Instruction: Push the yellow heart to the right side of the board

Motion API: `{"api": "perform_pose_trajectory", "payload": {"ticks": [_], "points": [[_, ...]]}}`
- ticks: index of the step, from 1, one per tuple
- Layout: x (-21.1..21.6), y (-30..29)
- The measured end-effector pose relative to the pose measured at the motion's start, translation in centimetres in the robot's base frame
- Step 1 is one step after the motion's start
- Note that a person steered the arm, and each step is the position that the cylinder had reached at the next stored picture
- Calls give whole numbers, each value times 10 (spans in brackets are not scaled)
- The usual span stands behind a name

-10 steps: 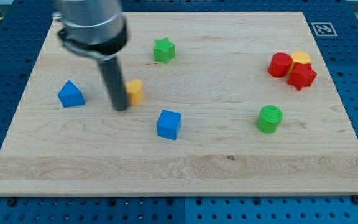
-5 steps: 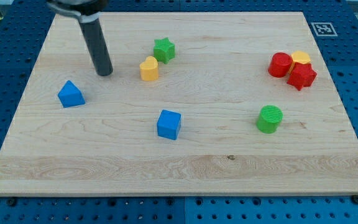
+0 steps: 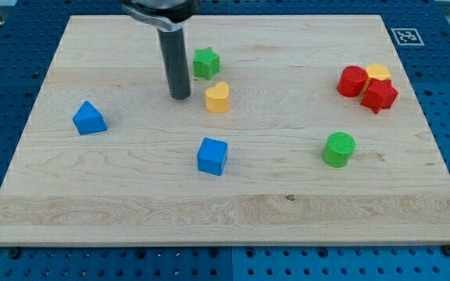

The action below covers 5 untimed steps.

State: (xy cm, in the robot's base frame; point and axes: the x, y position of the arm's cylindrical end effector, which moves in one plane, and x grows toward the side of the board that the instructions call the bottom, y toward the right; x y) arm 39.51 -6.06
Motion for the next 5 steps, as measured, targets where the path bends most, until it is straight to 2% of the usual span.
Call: {"api": "perform_pose_trajectory", "payload": {"ticks": [2, 3, 4, 5], "points": [[12, 142], [12, 138], [12, 86], [18, 60]]}}
